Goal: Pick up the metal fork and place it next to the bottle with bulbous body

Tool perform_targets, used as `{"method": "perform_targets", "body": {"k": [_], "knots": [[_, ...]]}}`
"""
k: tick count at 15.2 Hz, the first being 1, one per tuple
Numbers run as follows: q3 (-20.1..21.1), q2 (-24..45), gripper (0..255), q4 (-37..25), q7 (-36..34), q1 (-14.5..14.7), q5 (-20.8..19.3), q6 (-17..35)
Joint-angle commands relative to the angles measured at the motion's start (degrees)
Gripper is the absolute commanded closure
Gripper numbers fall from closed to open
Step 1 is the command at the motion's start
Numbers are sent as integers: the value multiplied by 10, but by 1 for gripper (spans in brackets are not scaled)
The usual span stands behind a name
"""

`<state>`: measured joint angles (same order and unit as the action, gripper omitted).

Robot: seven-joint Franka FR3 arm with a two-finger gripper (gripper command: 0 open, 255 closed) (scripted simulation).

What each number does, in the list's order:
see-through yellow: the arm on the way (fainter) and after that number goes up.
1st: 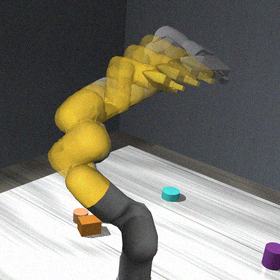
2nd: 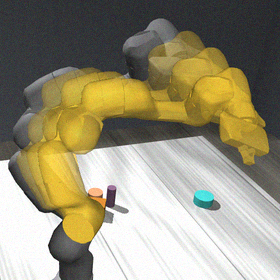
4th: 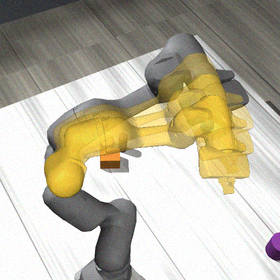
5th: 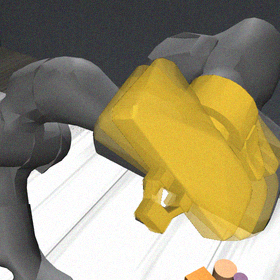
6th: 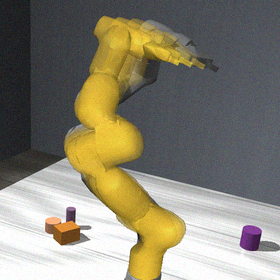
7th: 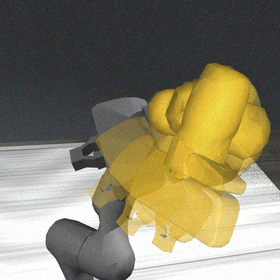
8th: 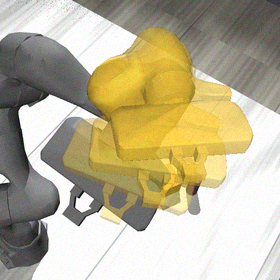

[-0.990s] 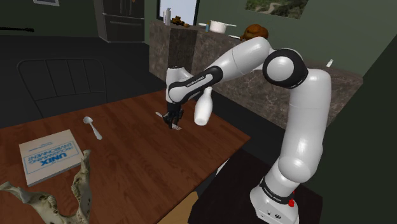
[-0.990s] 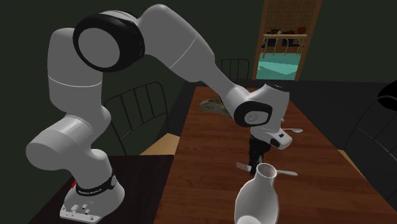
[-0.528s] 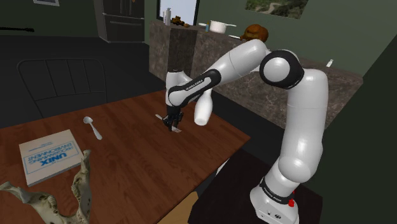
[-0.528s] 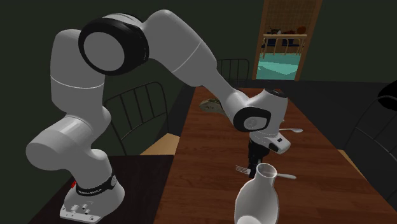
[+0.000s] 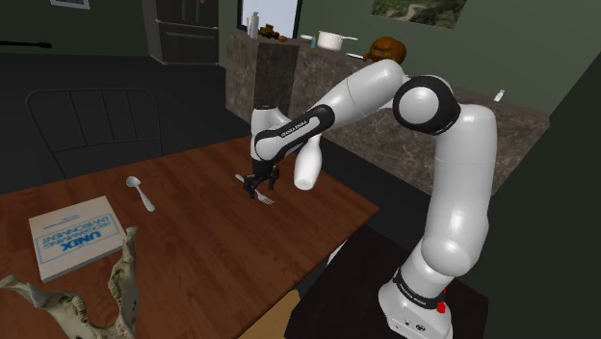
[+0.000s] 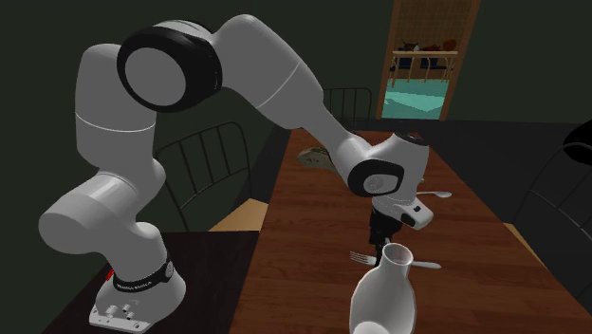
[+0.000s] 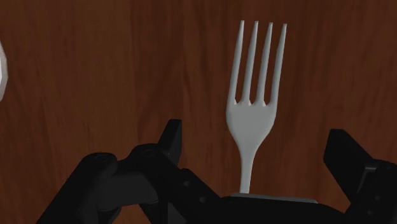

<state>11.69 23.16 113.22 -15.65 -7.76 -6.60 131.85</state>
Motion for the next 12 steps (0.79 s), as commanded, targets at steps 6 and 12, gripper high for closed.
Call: {"method": "perform_targets", "body": {"k": [6, 12], "knots": [[6, -40, 0, -22, 8, -4, 13, -62], [6, -40, 0, -22, 8, -4, 13, -62]]}}
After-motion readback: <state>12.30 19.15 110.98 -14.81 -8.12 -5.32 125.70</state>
